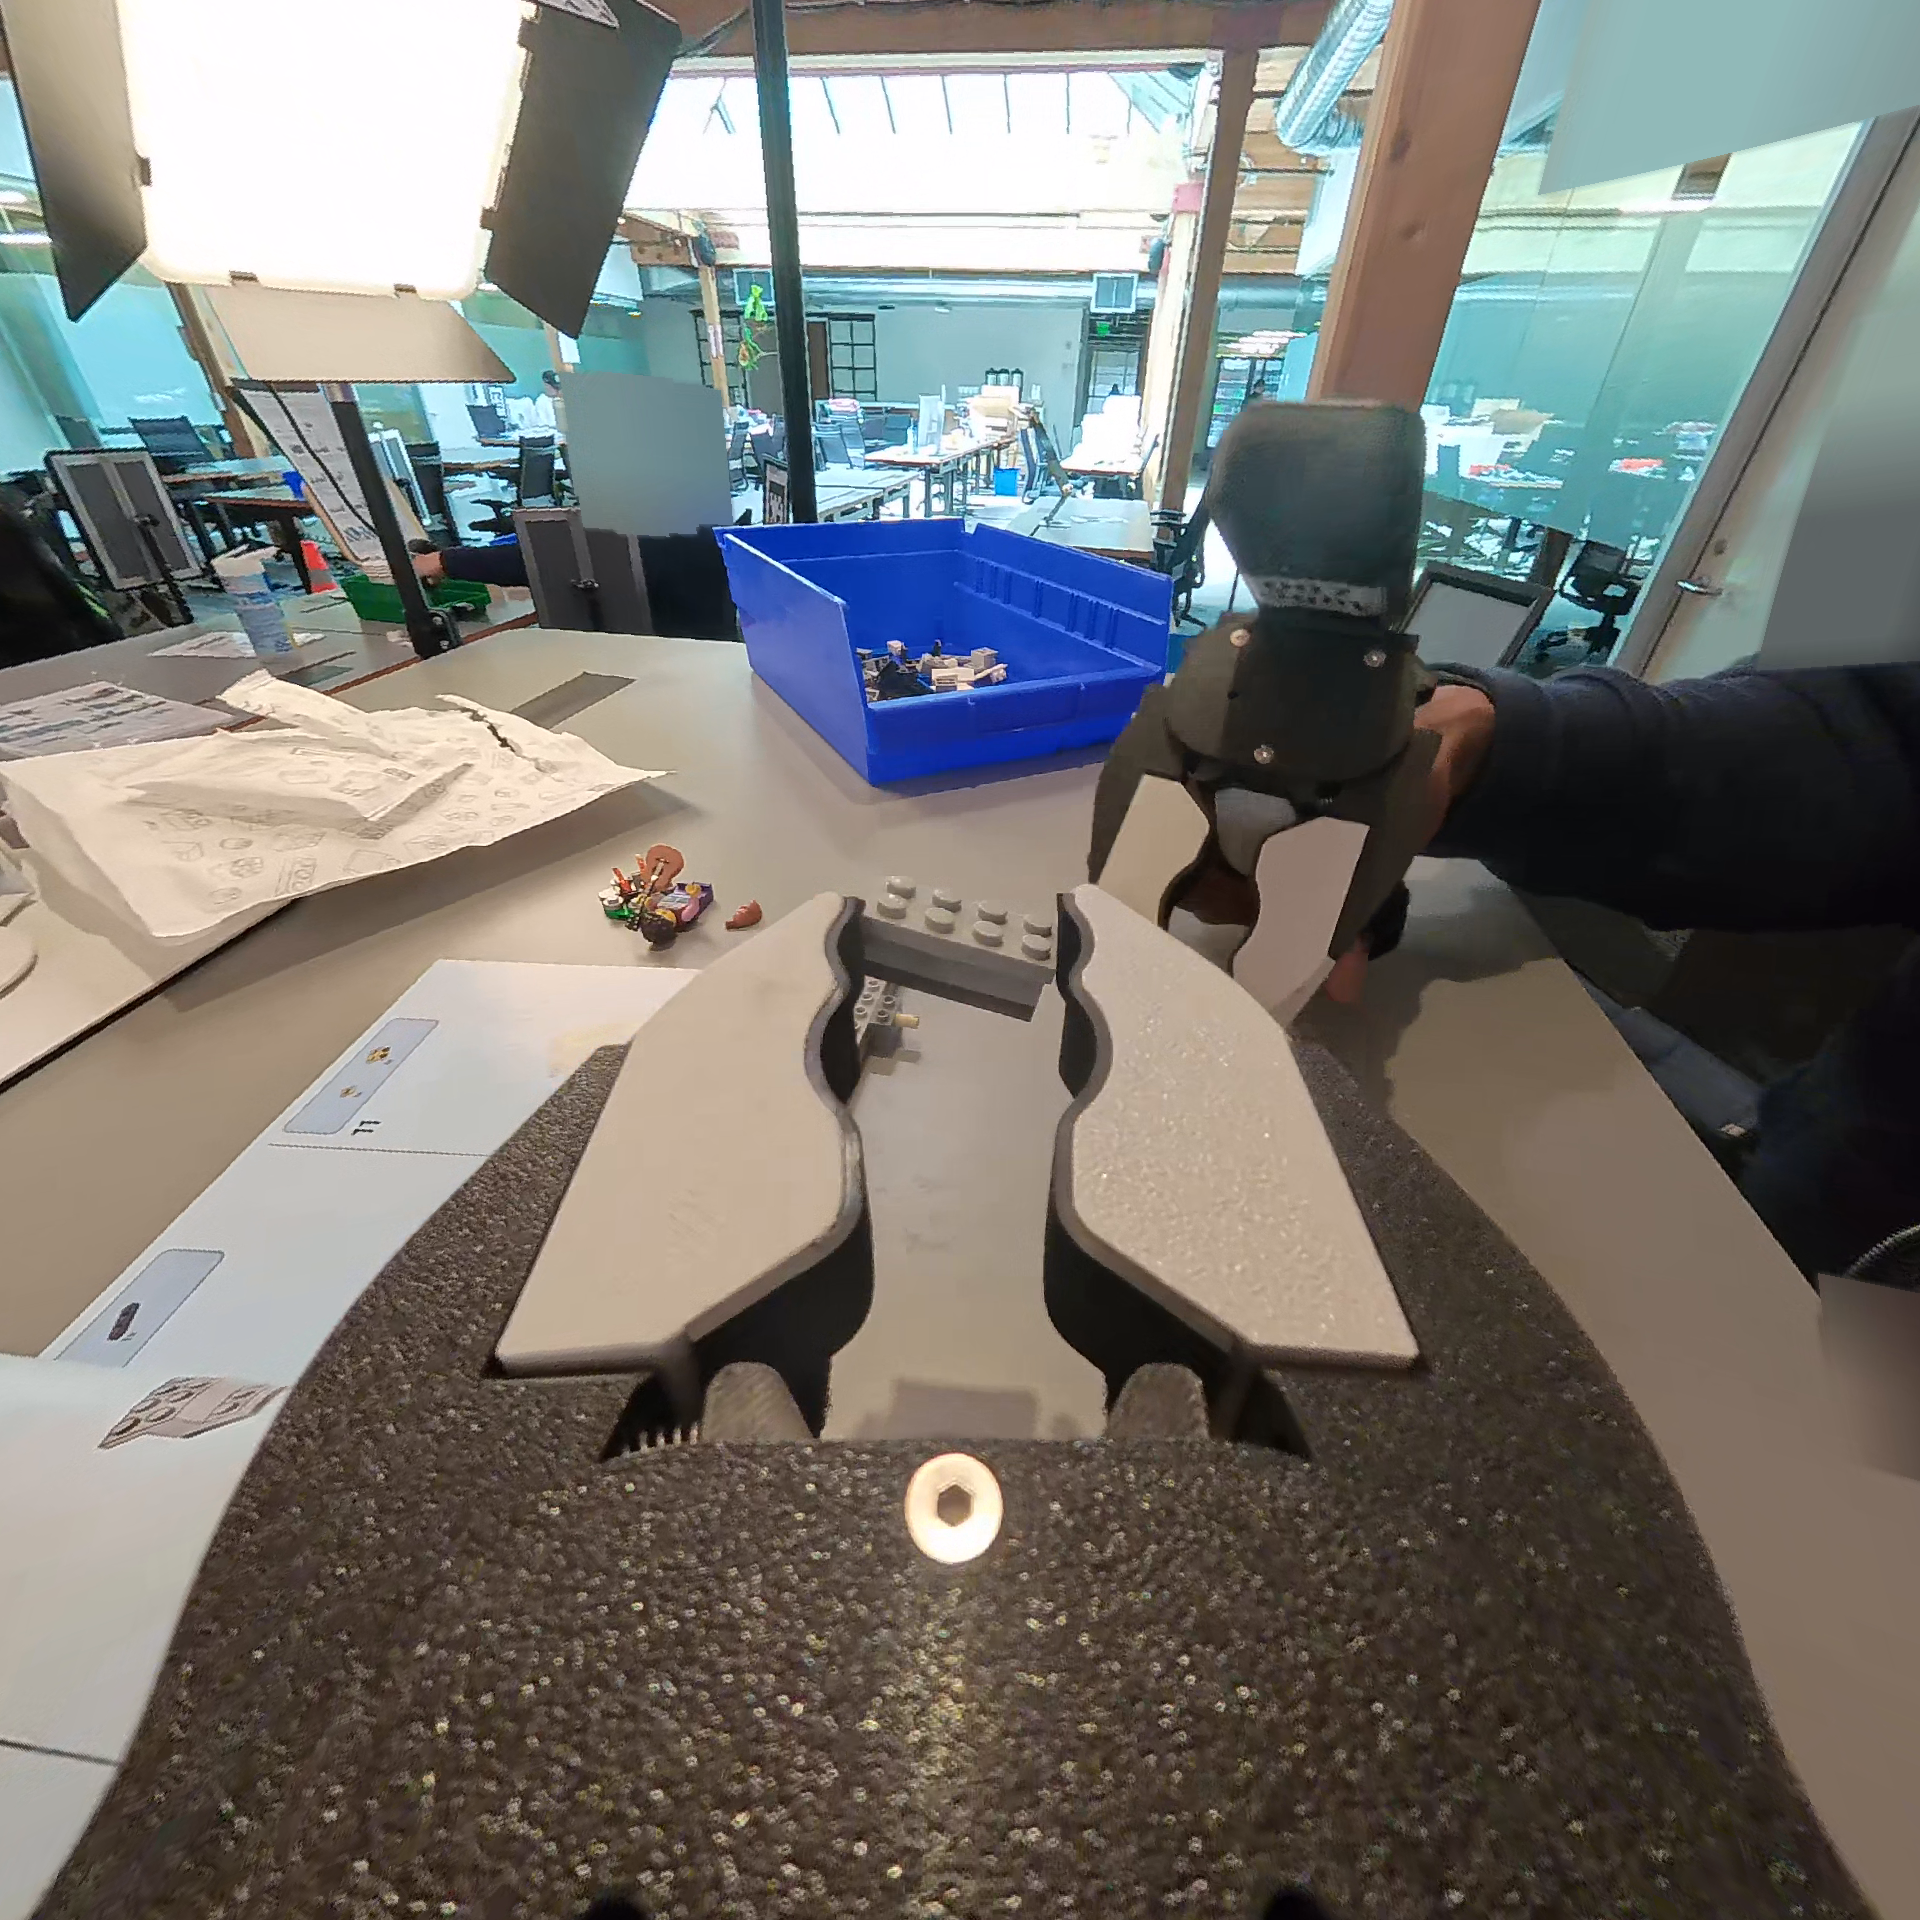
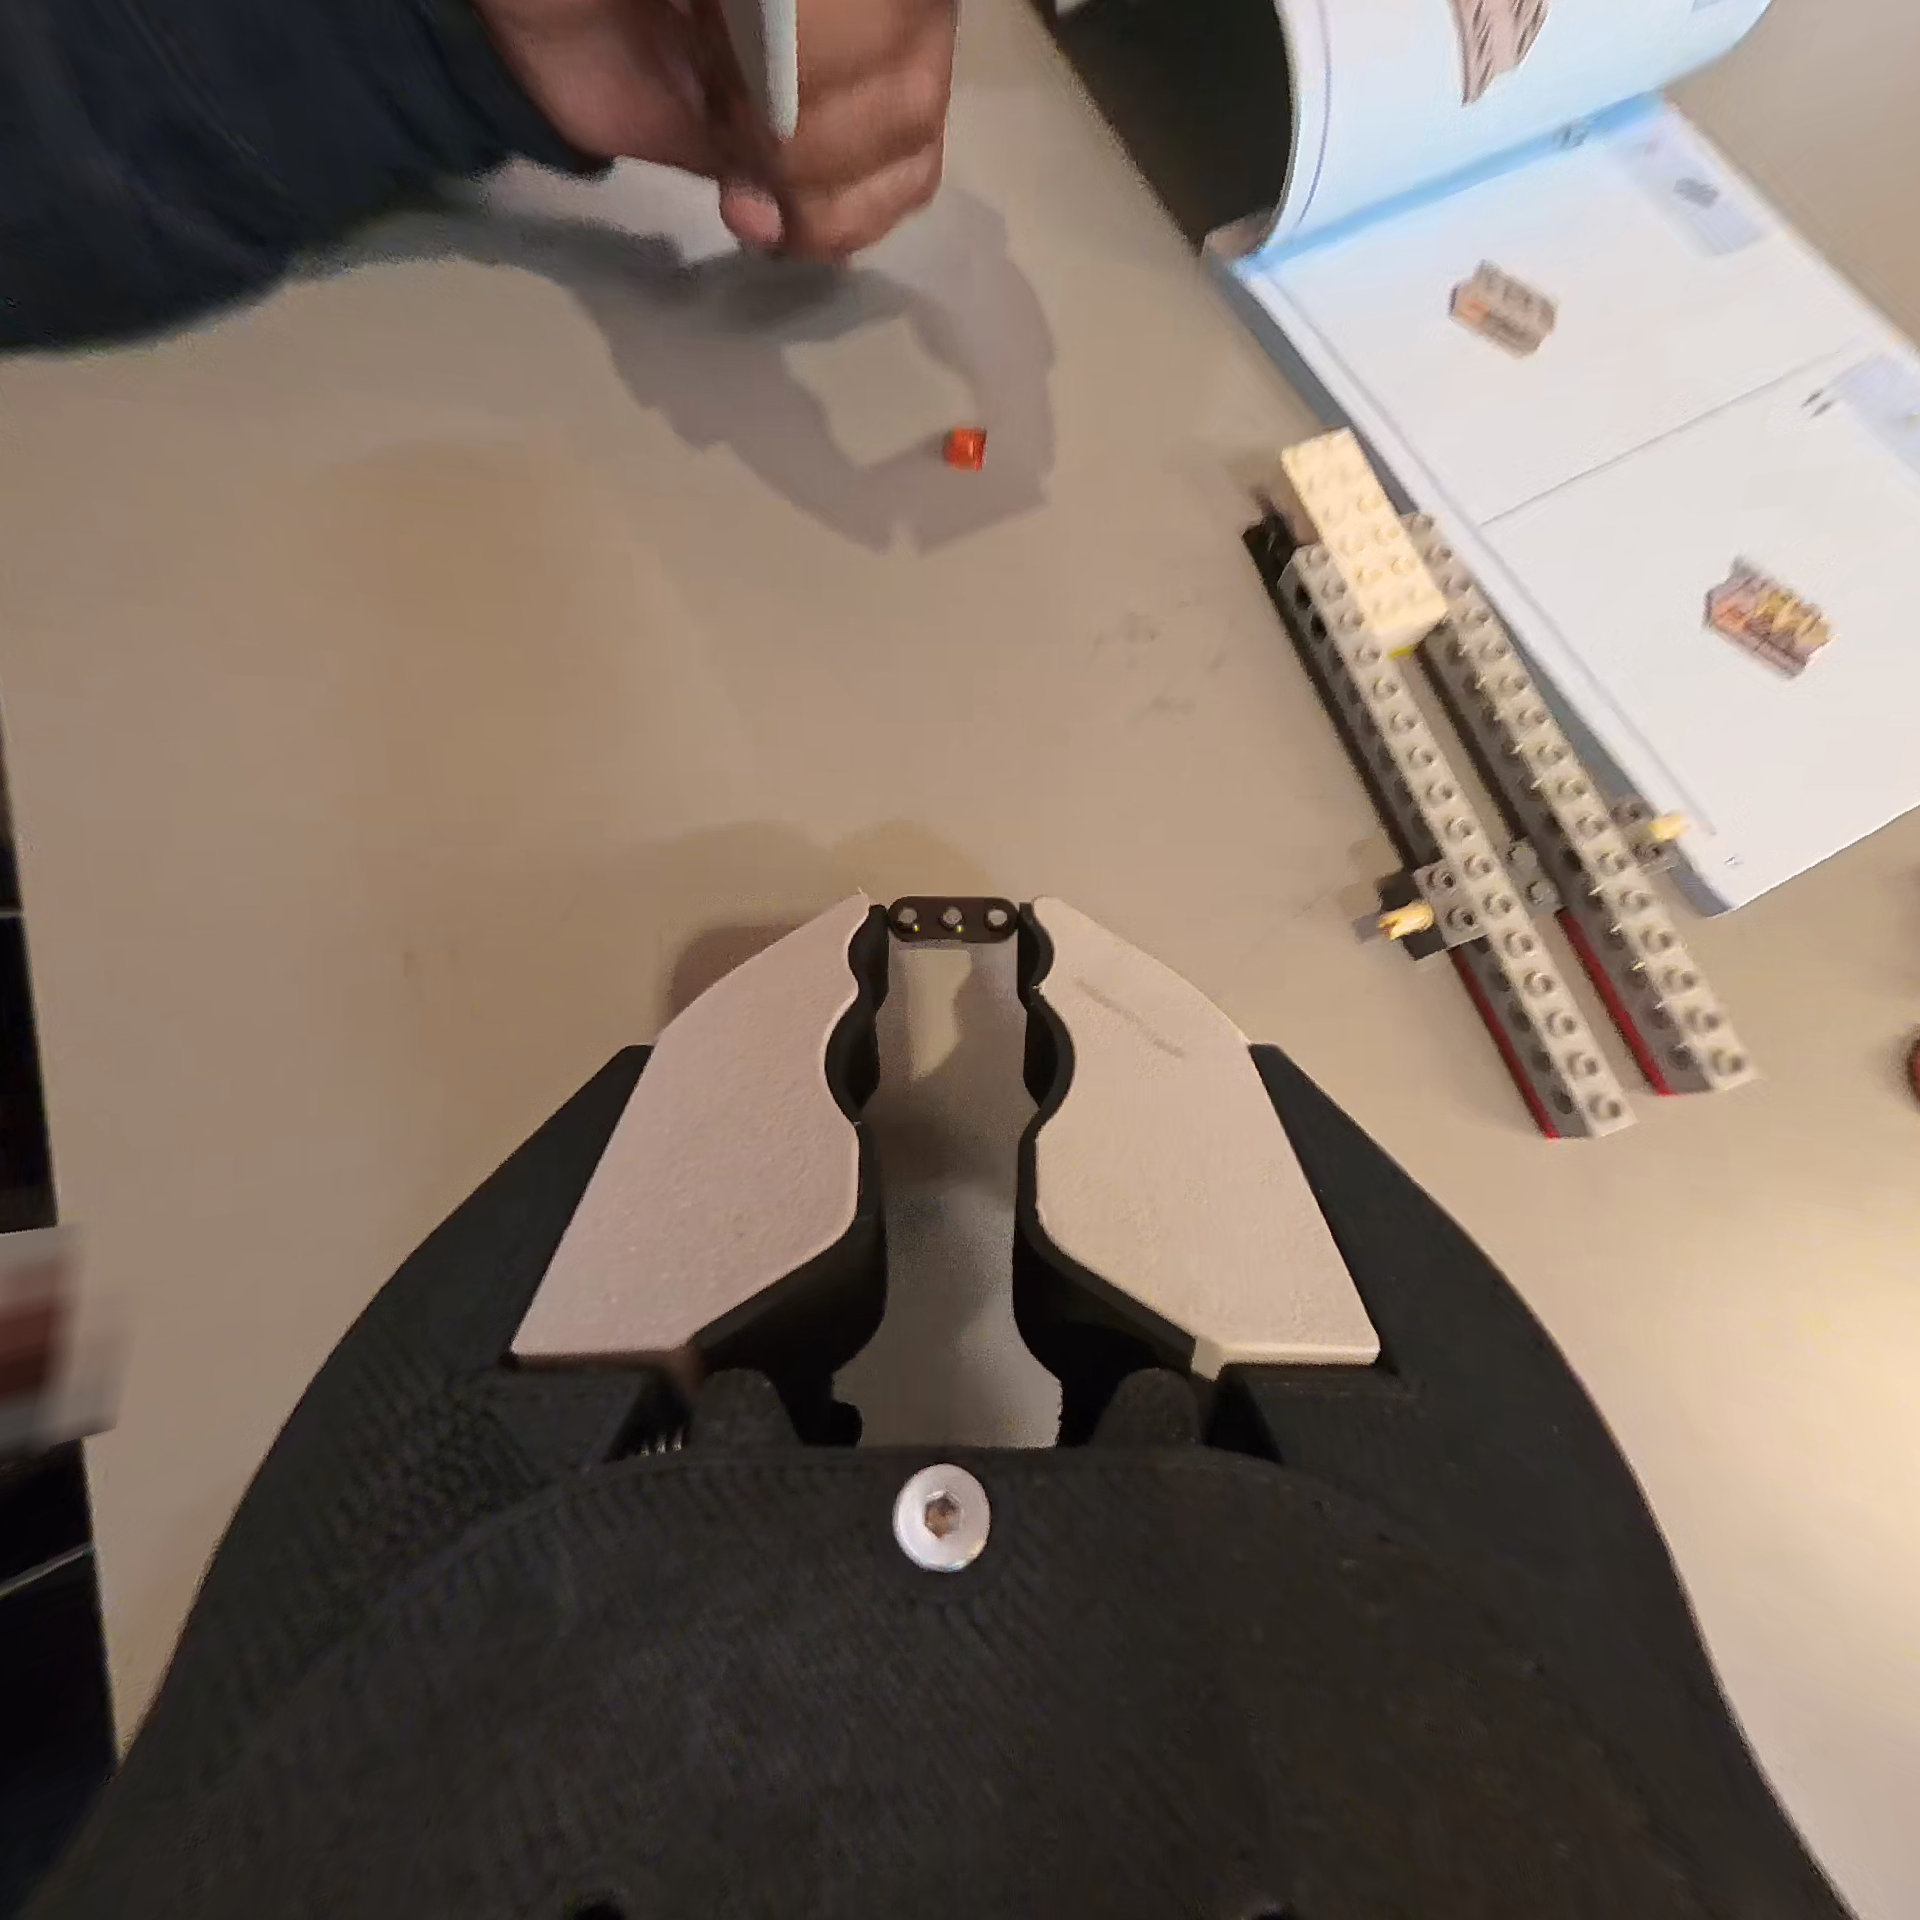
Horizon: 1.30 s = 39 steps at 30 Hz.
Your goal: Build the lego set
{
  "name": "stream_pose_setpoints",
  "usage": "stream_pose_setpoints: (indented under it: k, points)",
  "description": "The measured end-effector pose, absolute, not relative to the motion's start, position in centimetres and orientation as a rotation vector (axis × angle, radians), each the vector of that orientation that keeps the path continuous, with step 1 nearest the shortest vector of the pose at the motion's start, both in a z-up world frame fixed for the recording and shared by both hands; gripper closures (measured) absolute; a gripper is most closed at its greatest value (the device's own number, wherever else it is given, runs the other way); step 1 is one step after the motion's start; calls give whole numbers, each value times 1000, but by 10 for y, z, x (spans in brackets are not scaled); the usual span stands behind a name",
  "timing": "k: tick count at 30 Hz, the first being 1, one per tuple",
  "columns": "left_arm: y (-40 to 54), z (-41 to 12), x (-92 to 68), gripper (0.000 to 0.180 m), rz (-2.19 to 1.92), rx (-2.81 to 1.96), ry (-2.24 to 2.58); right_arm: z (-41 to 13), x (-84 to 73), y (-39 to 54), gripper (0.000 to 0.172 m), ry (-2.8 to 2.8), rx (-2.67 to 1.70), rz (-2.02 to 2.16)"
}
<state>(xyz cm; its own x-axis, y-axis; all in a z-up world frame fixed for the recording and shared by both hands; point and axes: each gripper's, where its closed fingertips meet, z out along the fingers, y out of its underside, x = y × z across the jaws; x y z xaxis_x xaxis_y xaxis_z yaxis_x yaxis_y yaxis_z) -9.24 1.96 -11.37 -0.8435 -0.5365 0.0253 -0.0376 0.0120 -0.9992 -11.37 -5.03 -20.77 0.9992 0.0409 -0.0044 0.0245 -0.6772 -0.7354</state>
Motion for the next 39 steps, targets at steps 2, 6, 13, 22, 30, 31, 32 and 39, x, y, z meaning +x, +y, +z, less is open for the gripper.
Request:
stream_pose_setpoints:
  k: [2, 6, 13, 22, 30, 31, 32, 39]
  points:
    - [17, -113, -95, 145, -1921, -581, 1942, -189, -112, -45, 148, -73, -2263, 16]
    - [11, -112, -100, 145, -1981, -557, 1962, -134, -108, -28, 148, -143, -2131, -18]
    - [5, -109, -108, 145, -2079, -520, 1967, -91, -114, 0, 148, -230, -2044, 7]
    - [6, -102, -112, 145, -2140, -501, 1943, -97, -112, 12, 148, -262, -2089, 4]
    - [5, -98, -116, 145, -2213, -486, 1925, -101, -113, 15, 148, -292, -2108, 31]
    - [5, -97, -115, 145, -2220, -488, 1921, -100, -113, 15, 148, -292, -2107, 32]
    - [5, -97, -116, 145, -2229, -489, 1916, -100, -113, 16, 148, -293, -2105, 34]
    - [8, -94, -115, 145, -2268, -498, 1894, -97, -113, 18, 148, -291, -2093, 33]
